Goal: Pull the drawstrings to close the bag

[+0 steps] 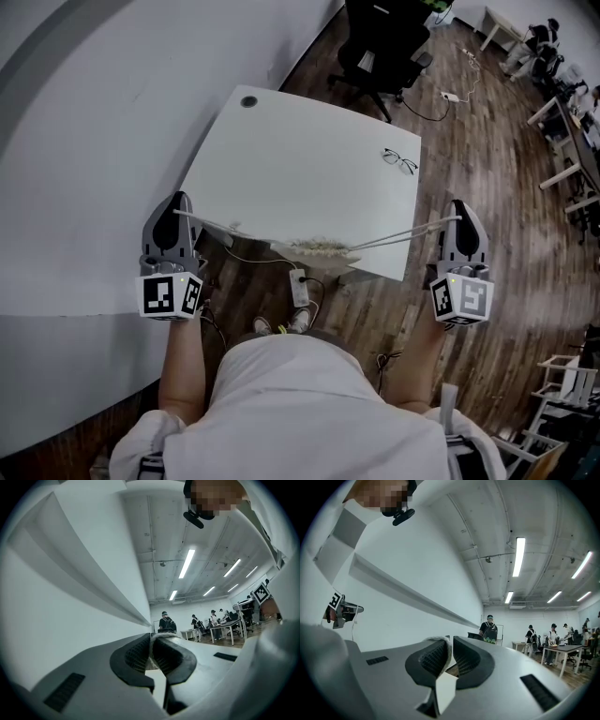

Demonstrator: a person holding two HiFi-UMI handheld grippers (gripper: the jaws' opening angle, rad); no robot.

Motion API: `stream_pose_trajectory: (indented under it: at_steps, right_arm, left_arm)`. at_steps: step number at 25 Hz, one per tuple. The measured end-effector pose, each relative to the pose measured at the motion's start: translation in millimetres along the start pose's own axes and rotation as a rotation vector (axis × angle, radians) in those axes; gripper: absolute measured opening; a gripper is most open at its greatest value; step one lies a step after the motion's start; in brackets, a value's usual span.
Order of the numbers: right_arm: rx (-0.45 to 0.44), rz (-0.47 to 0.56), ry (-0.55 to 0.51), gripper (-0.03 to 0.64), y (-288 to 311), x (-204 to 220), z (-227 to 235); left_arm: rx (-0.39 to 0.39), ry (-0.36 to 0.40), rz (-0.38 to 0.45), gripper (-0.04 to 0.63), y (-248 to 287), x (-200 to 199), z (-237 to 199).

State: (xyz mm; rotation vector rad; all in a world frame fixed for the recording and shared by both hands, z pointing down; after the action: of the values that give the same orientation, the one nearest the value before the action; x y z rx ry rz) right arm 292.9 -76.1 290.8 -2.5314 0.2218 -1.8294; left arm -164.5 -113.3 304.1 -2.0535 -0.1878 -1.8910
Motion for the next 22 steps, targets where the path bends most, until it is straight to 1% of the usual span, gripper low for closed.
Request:
stream_pose_trajectory:
  at_steps: [9,16,18,22]
  right_arm:
    - [-0.002,-0.008,-0.011,0.043,1,-2,-5]
    - [-0.02,0.018,-0.018,0.043,12,-14,-15]
    - [-0.025,0.027,-0.019,0.043,15,-17,-19]
    - [-0.03,0.037,-0.022,0.043,20,-21,-30]
  left_arm:
    - [0.004,0.005,0.014,0.018,-2,-15,0]
    - [0.003,0.015,0.028,0.018,-3,-24,-4]
    - [-0.003,0.018,0.035,0.018,-5,-26,-8]
    - [-0.03,-0.002,0.043,0.018,-12,-24,-23]
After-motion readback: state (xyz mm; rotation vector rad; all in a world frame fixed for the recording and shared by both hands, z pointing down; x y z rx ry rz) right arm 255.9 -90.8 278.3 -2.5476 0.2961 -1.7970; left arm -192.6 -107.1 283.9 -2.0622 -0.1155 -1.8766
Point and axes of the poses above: the fingertips, and each gripper's own axes: y forward along the fingers, z to its right, x out of its underside, the point moved 3 cm from there along -y, backward along the fingers, and after that the axes turned 9 degrees about -y, right-handed, at the moved point
